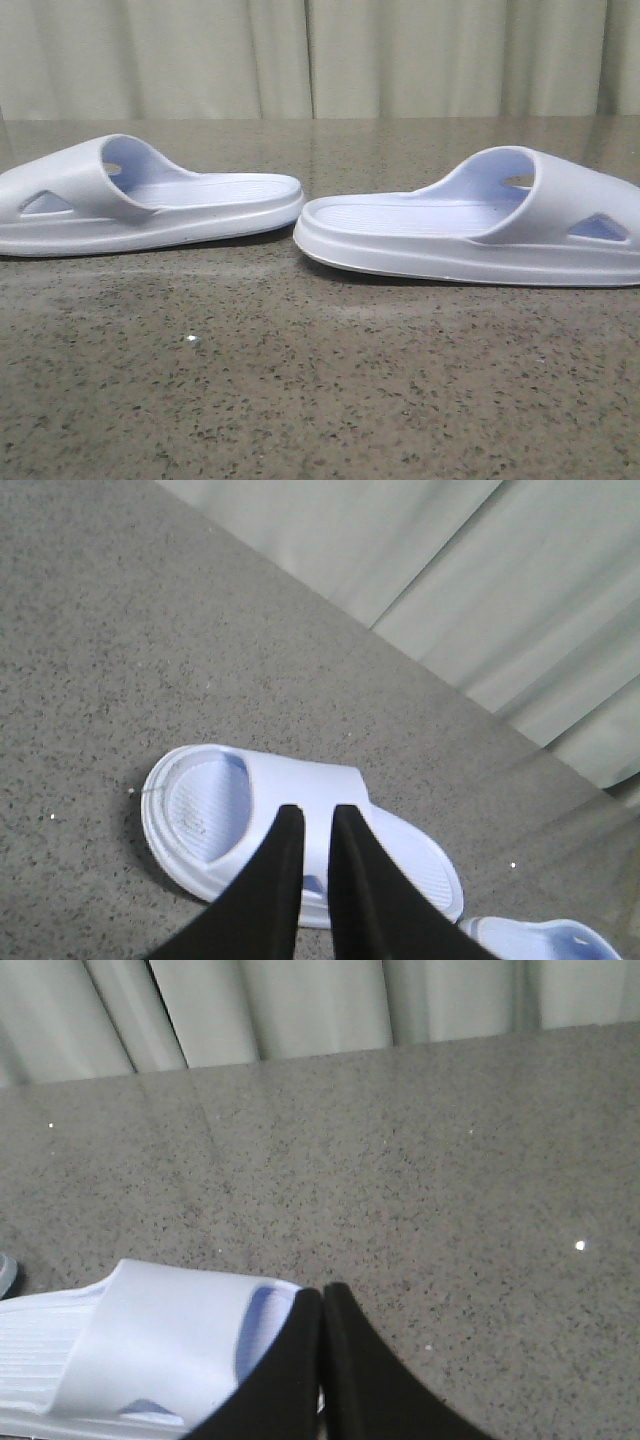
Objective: Insert blue slippers together front up
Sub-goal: 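Lower both grippers and close them on the slipper heel rims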
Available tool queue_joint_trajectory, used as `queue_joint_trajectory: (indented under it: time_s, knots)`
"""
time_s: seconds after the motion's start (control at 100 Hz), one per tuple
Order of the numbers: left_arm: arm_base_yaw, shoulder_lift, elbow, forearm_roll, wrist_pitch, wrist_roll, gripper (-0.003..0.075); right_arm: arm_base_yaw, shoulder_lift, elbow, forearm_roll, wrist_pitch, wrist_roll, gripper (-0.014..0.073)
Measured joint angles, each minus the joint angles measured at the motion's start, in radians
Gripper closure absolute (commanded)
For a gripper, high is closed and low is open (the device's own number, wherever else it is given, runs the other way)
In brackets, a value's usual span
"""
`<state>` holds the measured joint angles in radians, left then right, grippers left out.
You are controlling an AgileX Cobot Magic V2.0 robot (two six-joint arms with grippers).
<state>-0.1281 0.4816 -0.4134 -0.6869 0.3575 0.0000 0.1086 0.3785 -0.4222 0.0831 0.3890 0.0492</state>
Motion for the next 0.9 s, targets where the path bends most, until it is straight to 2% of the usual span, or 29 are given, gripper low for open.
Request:
queue_joint_trajectory:
  time_s: [0.09, 0.16, 0.23, 0.35, 0.4, 0.48, 0.9]
  knots:
    - [0.0, 0.017, 0.0, 0.0, 0.006, 0.0, 0.068, 0.0, 0.006, 0.0, 0.016, 0.01, 0.0, 0.0676]
    - [0.0, 0.022, 0.0, 0.0, 0.011, 0.0, 0.0611, 0.0, 0.006, 0.0, 0.036, 0.01, 0.0, 0.0625]
    - [0.0, 0.022, 0.0, 0.0, 0.012, 0.0, 0.0503, 0.0, 0.006, 0.0, 0.05, 0.01, 0.0, 0.0546]
    - [0.0, 0.024, 0.0, 0.0, 0.013, 0.007, 0.0273, 0.0, 0.006, 0.0, 0.062, 0.01, 0.0, 0.0378]
    - [0.0, 0.024, 0.0, -0.003, 0.013, 0.007, 0.0218, 0.0, 0.006, 0.0, 0.064, 0.01, 0.0, 0.0319]
    - [0.0, 0.024, 0.0, -0.022, 0.013, 0.007, 0.0211, 0.0, 0.006, 0.0, 0.068, 0.006, 0.0, 0.0271]
    - [0.0, 0.085, 0.0, -0.117, -0.032, 0.0, 0.0226, 0.0, 0.006, 0.0, 0.077, -0.009, 0.0, 0.0274]
